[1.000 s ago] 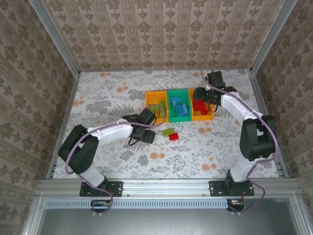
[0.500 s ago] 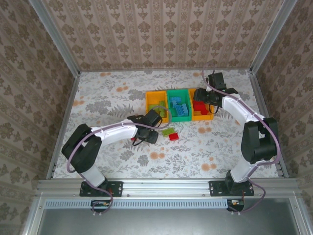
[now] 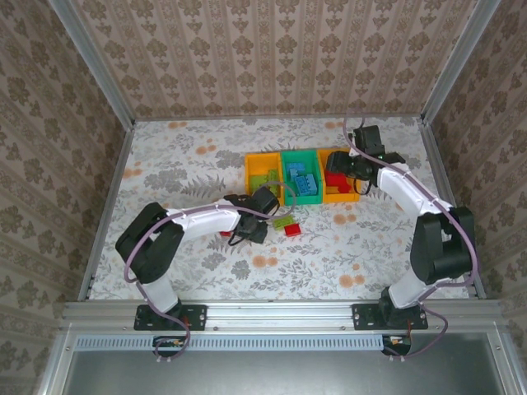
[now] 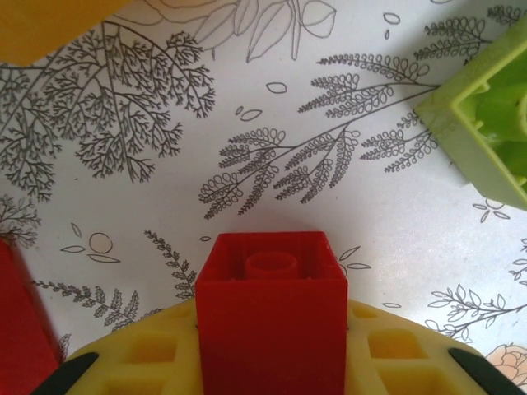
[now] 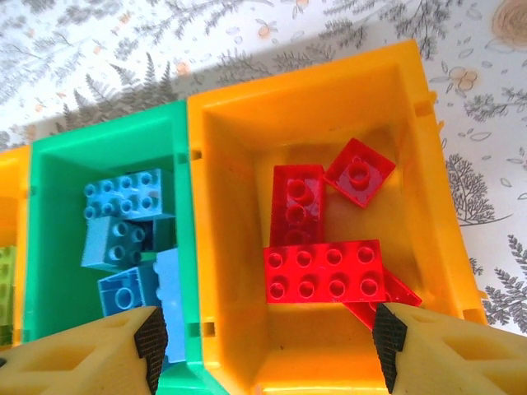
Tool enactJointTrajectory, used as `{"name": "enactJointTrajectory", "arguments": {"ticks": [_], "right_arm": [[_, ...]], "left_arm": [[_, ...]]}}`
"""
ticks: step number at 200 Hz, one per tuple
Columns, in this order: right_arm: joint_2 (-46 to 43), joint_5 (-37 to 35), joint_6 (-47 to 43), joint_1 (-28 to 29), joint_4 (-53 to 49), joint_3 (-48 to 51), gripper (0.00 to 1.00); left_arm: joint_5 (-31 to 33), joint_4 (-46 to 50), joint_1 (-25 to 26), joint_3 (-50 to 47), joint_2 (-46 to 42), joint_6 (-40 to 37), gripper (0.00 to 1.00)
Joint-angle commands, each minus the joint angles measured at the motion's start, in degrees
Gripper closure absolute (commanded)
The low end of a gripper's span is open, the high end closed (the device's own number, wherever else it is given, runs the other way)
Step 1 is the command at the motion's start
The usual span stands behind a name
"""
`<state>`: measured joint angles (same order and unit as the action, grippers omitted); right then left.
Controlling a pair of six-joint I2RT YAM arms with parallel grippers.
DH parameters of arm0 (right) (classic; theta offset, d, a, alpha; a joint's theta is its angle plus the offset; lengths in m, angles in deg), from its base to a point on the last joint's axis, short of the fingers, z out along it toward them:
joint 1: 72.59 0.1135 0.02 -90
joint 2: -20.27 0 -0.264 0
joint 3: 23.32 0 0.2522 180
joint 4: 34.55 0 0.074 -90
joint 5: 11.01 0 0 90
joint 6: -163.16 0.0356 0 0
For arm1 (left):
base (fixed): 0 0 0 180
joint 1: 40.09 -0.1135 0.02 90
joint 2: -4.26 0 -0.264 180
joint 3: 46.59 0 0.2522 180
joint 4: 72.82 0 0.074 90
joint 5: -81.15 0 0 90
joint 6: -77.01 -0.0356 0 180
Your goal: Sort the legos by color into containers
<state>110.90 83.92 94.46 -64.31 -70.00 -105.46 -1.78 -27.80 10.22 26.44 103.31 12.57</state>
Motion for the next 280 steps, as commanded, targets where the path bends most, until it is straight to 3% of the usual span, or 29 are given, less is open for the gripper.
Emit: {"name": "enactJointTrajectory", "arguments": {"ticks": [1, 36, 71, 112, 156, 197, 213, 280], "right_arm": [[-4.84, -1.79, 0.32, -0.19, 2.33, 2.16, 0.28], [-10.12, -11.28, 1.05, -1.24, 5.71, 8.86, 0.19], [-8.56, -11.98, 1.23, -5.94, 6.88, 11.29, 0.20], [2.48, -3.61, -1.70, -8.27, 3.71, 5.71, 0.33], [7.79, 2.95, -4.16, -8.02, 4.33, 3.78, 0.38], [8.87, 3.64, -5.84, -6.26, 4.64, 4.32, 0.69], [8.46, 2.88, -6.94, -4.48, 4.84, 4.83, 0.76], [8.00, -1.35, -6.11, 2.92, 4.25, 5.60, 0.78]], "left_arm": [[1.64, 1.42, 0.62, 1.64, -1.18, -0.12, 0.76], [1.59, 1.37, 1.15, 3.64, -4.08, -0.69, 0.78], [-0.06, 0.32, 1.42, 6.62, -6.02, -1.73, 0.78], [-2.06, -1.53, 1.90, 7.40, -6.92, -1.79, 0.78], [-2.57, -3.05, 1.94, 5.43, -8.66, -1.13, 0.78], [-2.56, -3.31, 1.98, 5.36, -9.07, -1.29, 0.77], [-2.50, -3.67, 1.84, 5.65, -9.07, -1.32, 0.77], [-3.13, -4.37, 1.38, 8.16, -8.28, -2.11, 0.77]]}}
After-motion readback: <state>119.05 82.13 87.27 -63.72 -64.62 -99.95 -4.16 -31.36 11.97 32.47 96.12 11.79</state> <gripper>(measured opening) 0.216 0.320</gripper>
